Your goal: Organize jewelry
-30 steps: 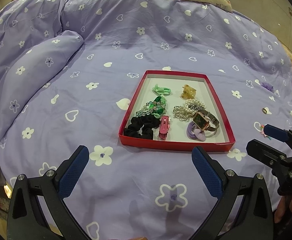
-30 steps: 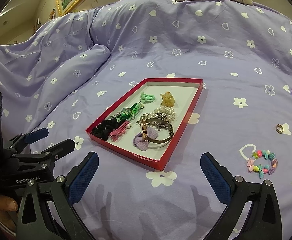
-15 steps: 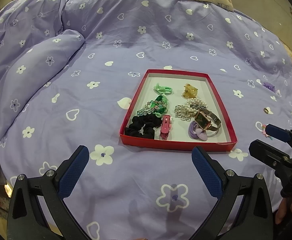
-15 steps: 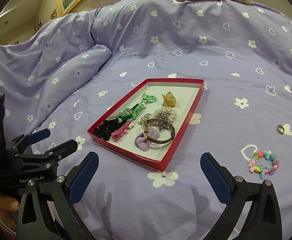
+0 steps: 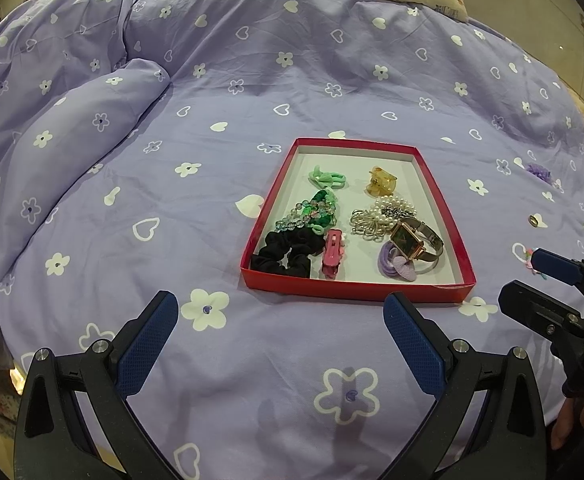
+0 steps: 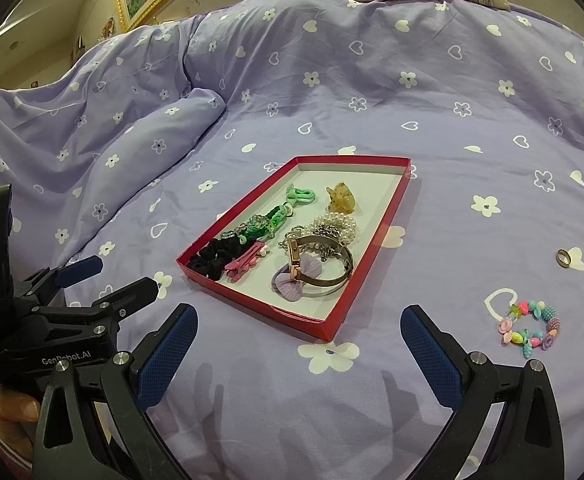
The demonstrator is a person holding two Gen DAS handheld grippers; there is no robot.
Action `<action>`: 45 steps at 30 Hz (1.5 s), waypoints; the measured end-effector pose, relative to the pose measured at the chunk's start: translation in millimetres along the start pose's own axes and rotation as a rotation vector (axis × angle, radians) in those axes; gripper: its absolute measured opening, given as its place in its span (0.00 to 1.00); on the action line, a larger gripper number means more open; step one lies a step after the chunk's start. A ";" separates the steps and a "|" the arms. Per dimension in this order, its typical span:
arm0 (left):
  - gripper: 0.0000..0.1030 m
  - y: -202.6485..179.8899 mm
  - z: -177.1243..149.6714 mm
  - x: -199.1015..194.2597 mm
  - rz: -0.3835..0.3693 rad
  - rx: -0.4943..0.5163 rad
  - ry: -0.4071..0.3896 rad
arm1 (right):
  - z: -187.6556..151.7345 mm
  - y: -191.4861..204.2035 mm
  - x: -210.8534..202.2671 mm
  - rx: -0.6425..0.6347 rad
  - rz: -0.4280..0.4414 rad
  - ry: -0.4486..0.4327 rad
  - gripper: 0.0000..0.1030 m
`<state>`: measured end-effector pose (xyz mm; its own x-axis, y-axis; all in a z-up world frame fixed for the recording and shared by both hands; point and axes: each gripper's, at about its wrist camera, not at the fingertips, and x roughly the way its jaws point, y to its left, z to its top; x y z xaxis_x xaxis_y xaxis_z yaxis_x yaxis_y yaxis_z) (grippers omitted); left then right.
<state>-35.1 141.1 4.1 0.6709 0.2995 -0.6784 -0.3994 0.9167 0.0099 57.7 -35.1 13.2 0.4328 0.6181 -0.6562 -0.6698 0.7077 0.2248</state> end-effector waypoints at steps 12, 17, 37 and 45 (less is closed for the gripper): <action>1.00 -0.1 0.5 0.1 0.001 0.000 -0.001 | 0.2 0.1 -0.1 0.001 0.001 0.000 1.00; 1.00 0.0 -0.1 0.6 0.006 0.003 -0.002 | 0.3 0.3 -0.1 0.002 0.002 -0.001 1.00; 1.00 -3.0 0.4 2.4 0.034 0.031 0.000 | 1.5 1.7 -1.9 0.005 0.007 -0.005 1.00; 1.00 -4.6 1.5 3.8 0.036 0.034 0.000 | 1.4 0.7 -1.7 0.006 0.007 -0.006 1.00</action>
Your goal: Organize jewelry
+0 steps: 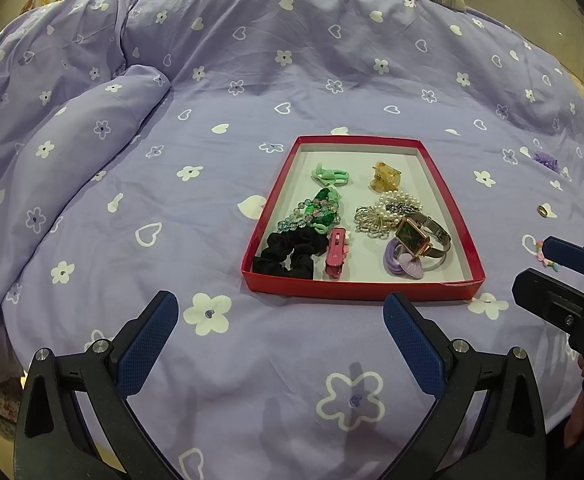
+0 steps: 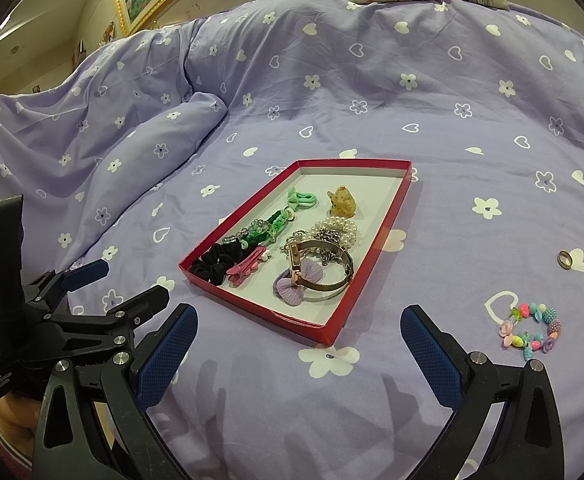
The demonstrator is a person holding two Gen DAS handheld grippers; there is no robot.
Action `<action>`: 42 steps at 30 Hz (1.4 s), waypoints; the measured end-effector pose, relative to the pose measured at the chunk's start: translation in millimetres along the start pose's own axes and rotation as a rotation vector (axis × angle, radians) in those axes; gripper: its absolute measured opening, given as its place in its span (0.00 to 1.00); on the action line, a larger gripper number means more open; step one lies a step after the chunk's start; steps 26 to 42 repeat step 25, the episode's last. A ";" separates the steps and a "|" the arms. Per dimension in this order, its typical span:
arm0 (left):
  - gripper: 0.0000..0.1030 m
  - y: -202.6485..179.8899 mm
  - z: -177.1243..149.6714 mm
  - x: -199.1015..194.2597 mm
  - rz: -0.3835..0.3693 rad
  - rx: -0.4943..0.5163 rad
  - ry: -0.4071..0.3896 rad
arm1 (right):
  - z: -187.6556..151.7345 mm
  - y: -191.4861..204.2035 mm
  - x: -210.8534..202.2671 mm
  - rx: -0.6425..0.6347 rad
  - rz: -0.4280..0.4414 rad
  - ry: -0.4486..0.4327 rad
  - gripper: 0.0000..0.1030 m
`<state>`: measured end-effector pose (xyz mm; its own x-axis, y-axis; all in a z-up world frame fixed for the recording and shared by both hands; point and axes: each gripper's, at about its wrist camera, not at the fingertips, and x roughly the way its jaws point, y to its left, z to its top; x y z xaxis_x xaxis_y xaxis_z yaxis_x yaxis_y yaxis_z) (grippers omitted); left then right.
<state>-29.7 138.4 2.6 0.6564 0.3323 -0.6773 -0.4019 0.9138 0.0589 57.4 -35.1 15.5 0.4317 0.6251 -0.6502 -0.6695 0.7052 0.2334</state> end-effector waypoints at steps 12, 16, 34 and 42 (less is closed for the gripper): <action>1.00 -2.1 2.7 2.5 0.000 0.003 -0.001 | 5.1 -0.1 -1.5 0.004 0.008 -0.004 1.00; 1.00 -2.3 3.8 3.2 0.000 0.004 -0.001 | 5.8 -0.8 -1.2 0.004 0.009 -0.003 1.00; 1.00 -2.6 13.2 8.2 -0.022 0.000 0.011 | 7.5 -0.8 -0.4 0.007 0.011 -0.004 1.00; 1.00 -2.6 13.2 8.2 -0.022 0.000 0.011 | 7.5 -0.8 -0.4 0.007 0.011 -0.004 1.00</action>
